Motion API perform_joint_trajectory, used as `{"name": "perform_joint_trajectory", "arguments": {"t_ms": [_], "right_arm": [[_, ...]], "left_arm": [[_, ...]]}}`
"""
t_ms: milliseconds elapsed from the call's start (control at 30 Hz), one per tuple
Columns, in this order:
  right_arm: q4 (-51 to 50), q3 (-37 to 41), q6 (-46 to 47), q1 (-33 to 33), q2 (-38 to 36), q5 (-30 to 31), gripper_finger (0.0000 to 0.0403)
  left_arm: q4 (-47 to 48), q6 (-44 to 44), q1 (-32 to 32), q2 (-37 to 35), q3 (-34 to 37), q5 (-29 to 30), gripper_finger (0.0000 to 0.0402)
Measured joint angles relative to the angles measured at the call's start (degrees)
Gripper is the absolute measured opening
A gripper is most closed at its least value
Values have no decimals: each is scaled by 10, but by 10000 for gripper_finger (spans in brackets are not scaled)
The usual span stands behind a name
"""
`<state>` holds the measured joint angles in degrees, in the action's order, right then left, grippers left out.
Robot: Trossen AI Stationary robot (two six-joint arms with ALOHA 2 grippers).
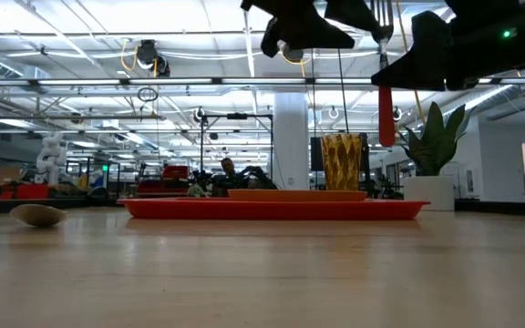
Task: Pick and place plate/cup/fork/spoon on tray
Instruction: Put the pink fork on the red serving tray to the left of the orange plate
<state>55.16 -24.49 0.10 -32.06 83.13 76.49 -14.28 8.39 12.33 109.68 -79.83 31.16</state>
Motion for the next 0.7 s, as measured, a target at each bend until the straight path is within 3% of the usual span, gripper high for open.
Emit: {"name": "perform_joint_trajectory", "arguments": {"t_ms": [267, 700], "right_arm": [[24, 0, -55, 24, 0, -1, 34], [17, -1, -45, 47, 0, -29, 33]], "left_arm": [[-6, -15, -27, 1, 0, -1, 195], [-71, 25, -39, 39, 0, 0, 195]]}}
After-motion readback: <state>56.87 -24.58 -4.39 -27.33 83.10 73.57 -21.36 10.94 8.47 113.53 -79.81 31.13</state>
